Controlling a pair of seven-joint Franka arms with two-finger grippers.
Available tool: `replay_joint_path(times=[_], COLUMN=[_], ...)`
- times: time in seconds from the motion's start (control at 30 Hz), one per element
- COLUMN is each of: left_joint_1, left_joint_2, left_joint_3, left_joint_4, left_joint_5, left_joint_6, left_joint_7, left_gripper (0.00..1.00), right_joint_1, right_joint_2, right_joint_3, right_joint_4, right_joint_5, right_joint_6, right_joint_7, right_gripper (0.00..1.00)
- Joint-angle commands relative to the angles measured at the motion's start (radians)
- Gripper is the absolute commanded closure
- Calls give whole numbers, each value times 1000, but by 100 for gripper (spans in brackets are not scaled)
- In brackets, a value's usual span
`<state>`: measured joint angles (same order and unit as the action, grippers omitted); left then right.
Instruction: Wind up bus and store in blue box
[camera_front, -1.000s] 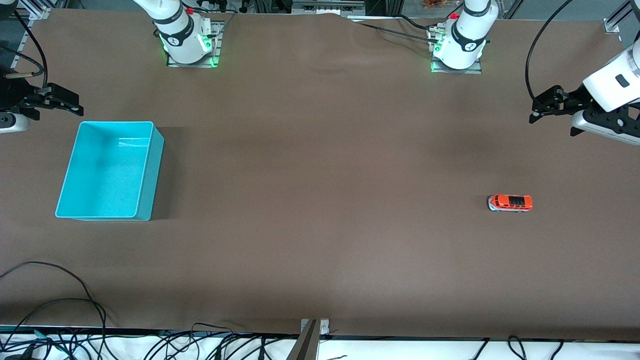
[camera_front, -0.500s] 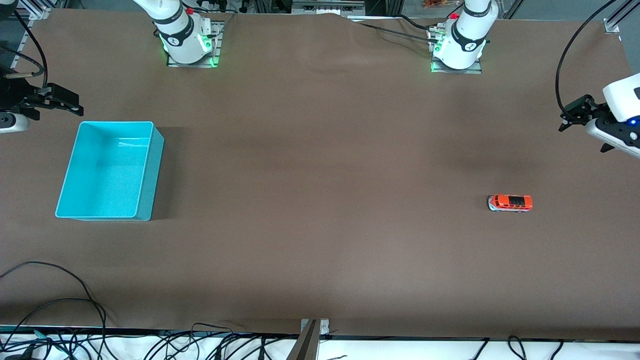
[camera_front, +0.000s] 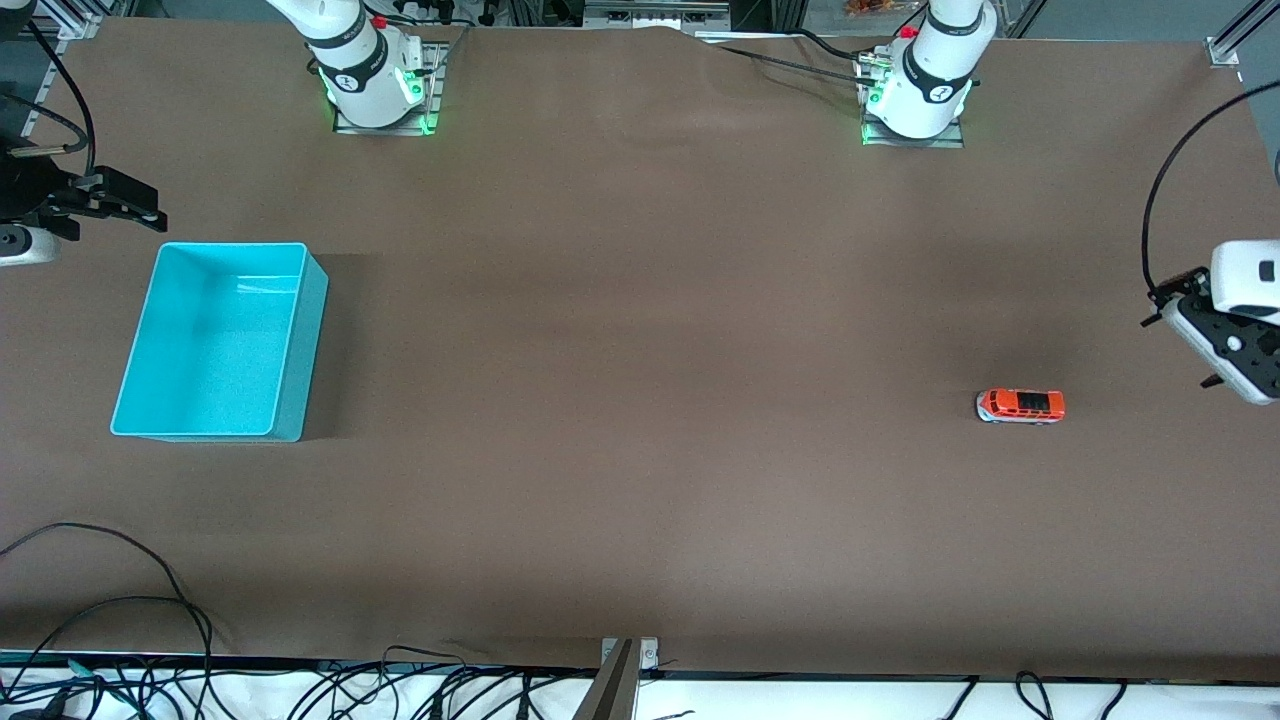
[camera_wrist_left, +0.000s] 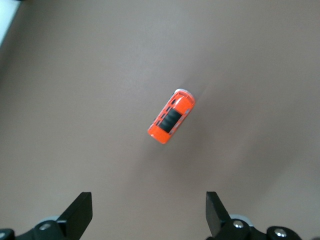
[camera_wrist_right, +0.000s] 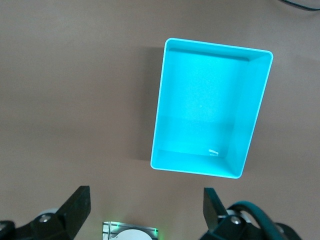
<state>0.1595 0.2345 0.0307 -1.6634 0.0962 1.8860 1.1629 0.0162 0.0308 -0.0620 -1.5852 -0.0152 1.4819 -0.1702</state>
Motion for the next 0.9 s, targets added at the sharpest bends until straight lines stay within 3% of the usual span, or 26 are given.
replay_joint_path(times=[0.0, 0.07, 0.33, 0.63, 0.87], left_joint_1=[40, 46, 46, 48, 48], left_joint_2=[103, 155, 192, 195, 239], left_joint_3=[-12, -17, -37, -48, -74], left_joint_4=[30, 30, -12, -189, -217], left_joint_5=[-24, -24, -42, -76, -81], left_joint_6=[88, 114, 127, 338, 420], left_joint_7=[179, 257, 307, 431, 520], left_gripper=[0, 0, 0, 0, 0], right_joint_1=[1, 2, 2, 2, 2], right_joint_2=[8, 8, 8, 8, 8], right_joint_3=[2, 2, 2, 2, 2], right_joint_4=[24, 24, 24, 24, 22], right_joint_5=[-2, -2, -2, -3, -3], right_joint_6=[-8, -6, -8, -8, -8], right_joint_7=[9, 9, 9, 9, 9], right_gripper=[0, 0, 0, 0, 0])
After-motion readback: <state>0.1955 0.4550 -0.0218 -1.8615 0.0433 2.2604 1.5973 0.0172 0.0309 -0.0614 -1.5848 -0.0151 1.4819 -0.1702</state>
